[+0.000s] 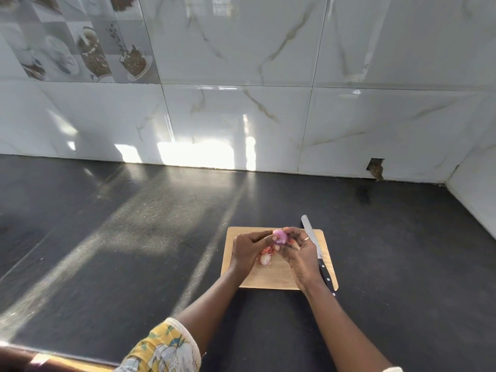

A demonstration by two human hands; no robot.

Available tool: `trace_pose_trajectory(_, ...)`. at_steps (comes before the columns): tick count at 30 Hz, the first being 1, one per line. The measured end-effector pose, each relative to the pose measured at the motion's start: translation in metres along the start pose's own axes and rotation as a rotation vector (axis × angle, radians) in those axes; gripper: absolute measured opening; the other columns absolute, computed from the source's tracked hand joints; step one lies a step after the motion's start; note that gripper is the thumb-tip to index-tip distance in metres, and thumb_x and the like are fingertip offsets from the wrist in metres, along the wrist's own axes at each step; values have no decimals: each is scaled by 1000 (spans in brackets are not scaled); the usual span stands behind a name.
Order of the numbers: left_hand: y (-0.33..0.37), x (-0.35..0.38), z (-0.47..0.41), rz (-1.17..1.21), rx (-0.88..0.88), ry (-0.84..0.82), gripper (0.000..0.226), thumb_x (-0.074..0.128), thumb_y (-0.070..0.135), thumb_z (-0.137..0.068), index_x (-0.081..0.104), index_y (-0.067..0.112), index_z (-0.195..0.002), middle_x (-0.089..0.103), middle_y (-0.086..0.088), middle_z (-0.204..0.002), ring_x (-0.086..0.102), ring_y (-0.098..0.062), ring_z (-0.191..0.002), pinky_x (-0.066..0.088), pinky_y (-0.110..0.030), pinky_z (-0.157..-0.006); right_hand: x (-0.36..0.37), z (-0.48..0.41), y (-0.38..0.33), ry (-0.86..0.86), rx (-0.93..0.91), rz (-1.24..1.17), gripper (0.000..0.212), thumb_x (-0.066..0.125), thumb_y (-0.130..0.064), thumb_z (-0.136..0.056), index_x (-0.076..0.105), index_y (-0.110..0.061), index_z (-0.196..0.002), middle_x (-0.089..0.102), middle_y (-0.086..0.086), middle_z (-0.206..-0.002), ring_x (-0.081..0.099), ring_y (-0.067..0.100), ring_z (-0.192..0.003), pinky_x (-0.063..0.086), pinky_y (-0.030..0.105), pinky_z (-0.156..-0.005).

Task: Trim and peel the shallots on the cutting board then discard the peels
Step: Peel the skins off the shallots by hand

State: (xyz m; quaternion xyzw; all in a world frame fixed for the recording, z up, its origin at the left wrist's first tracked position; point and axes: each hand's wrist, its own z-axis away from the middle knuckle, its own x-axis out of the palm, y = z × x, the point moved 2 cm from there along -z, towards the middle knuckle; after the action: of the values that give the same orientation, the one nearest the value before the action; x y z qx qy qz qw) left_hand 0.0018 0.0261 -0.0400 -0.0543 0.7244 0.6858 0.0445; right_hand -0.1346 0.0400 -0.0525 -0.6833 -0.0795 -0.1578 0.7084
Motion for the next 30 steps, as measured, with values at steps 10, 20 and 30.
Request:
trace_pose_trajectory(10,4,0,0,-235,69,114,12,70,18,-79,76,14,-89,74,3,-81,65,0,-72,53,-18,-69,2,1,0,44,23,1,45,69,20,-69,62,-16,-95,68,2,-98,63,23,-103,54,45,-88)
trace_pose_trajectory(20,7,-8,-2,-277,-30,261,11,67,20,-82,73,11,-83,69,3,-73,63,-10,-70,50,-25,-69,6,1,-7,45,146,-324,24,49,10,-90,59,-6,-105,60,15,-110,62,29,-100,58,35,-79)
trace_pose_trajectory(30,6,-14,-2,-375,2,247,17,53,14,-92,69,10,-97,67,-6,-87,65,-20,-78,47,-22,-74,8,9,-14,86,260,-339,31,38,-21,-102,59,2,-95,69,18,-73,69,23,-64,59,29,-59)
